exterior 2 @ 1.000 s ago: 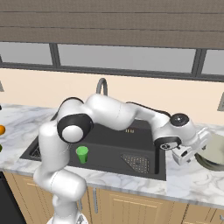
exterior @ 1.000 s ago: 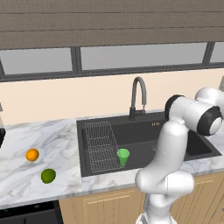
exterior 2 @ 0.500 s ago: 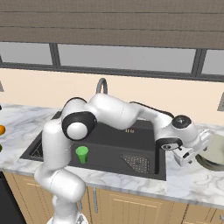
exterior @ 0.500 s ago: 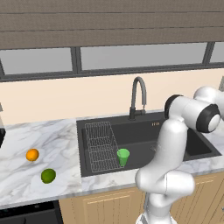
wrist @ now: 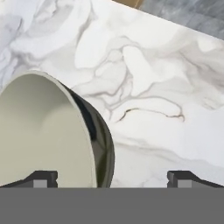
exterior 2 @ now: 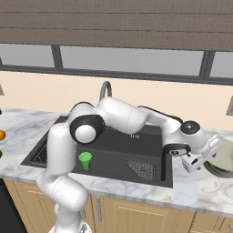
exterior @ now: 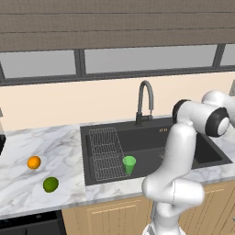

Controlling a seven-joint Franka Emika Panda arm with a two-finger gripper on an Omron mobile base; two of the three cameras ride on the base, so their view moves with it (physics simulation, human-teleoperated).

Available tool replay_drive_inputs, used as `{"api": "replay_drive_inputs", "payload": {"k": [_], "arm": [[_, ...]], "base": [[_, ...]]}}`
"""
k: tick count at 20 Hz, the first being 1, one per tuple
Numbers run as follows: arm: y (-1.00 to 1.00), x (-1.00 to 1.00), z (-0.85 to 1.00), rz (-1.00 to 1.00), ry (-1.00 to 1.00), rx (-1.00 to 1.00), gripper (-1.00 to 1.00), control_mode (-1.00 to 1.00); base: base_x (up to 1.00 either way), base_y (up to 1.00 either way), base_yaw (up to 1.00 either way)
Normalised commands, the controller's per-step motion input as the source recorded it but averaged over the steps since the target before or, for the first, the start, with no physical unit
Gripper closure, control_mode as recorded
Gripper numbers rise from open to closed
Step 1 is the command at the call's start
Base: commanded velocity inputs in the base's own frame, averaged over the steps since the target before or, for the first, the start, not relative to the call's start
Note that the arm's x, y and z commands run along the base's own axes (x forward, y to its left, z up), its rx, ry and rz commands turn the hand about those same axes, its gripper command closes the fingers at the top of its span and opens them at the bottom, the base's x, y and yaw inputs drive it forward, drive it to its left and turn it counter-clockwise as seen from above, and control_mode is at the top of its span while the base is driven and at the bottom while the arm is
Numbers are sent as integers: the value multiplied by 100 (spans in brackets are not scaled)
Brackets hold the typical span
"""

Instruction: Remove the orange and lime from the sink. Then move the bowl and cup from the counter to the sink for washing.

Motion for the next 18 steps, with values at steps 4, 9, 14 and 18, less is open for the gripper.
{"api": "replay_drive_inputs", "payload": {"k": [4, 9, 14, 18], "arm": [[-2, 18, -12, 0, 0, 0, -100, -100], [-8, 15, -10, 0, 0, 0, -100, -100], [-14, 11, -8, 0, 0, 0, -100, -100], [-14, 9, -9, 0, 0, 0, -100, -100]], "base": [[0, 0, 0], [0, 0, 0], [0, 0, 0], [0, 0, 0]]}}
